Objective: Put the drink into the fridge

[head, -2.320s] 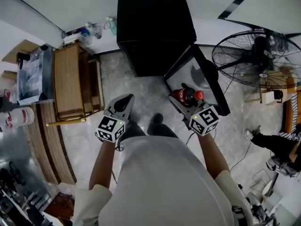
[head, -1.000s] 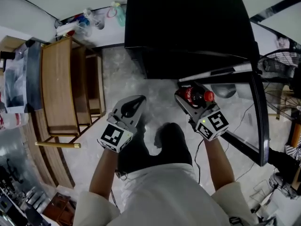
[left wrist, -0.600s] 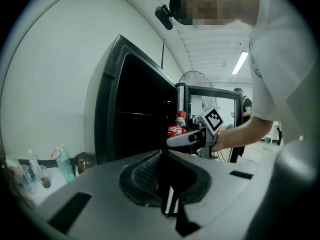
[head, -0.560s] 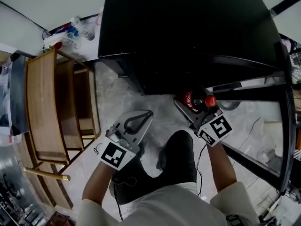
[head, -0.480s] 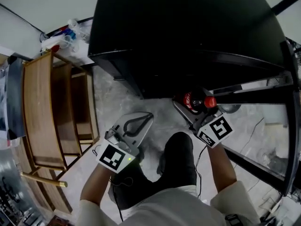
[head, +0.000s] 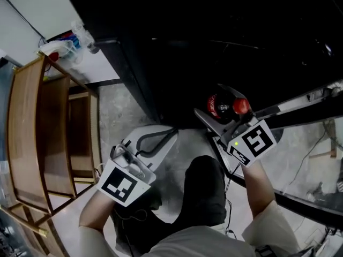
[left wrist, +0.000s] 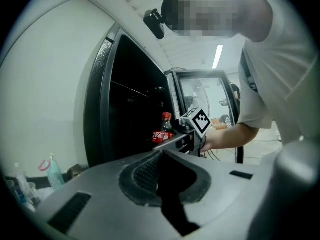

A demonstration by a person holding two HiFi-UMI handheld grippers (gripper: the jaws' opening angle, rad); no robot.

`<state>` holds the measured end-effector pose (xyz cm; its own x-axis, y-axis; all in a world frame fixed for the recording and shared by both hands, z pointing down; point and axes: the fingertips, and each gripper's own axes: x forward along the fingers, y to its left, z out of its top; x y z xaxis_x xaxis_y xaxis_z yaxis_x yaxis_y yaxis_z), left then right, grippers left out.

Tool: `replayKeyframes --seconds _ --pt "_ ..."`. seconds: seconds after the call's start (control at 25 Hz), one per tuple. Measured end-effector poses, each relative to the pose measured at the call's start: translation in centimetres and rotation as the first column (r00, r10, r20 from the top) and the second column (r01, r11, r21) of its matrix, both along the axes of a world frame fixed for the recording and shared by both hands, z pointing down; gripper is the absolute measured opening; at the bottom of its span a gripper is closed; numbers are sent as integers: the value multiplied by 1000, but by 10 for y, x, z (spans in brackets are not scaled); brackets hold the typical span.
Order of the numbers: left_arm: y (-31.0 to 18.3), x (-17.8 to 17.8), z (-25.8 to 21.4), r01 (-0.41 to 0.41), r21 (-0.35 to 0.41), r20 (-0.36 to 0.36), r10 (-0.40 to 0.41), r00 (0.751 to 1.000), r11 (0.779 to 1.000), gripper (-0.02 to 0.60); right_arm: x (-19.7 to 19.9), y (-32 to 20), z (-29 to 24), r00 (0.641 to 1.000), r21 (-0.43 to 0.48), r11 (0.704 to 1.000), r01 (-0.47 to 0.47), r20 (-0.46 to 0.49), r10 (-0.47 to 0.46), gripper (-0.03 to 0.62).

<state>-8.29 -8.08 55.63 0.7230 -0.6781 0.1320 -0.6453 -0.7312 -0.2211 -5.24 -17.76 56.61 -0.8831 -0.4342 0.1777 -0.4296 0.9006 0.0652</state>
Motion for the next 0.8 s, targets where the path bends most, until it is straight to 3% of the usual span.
replayKeyframes --seconds 0.12,0.36,0.56,0.68,0.8 --pt "-12 3 9 29 31 -33 -28 999 999 9 -6 -13 7 1000 12 1000 -15 1 15 304" --pt "-24 18 10 83 -29 -109 -86 990 996 9 -12 -28 8 999 29 999 -37 -22 37 304" --pt "-37 15 -1 152 -66 -202 -163 966 986 9 -31 -54 -4 1000 36 999 -9 0 9 304" --pt "-35 16 0 164 -68 -207 -174 963 984 9 -48 -65 -6 1000 46 999 19 -23 -18 304" --pt "-36 19 -3 144 -27 -147 -147 978 989 9 -63 -81 -1 999 31 999 29 -43 -27 304"
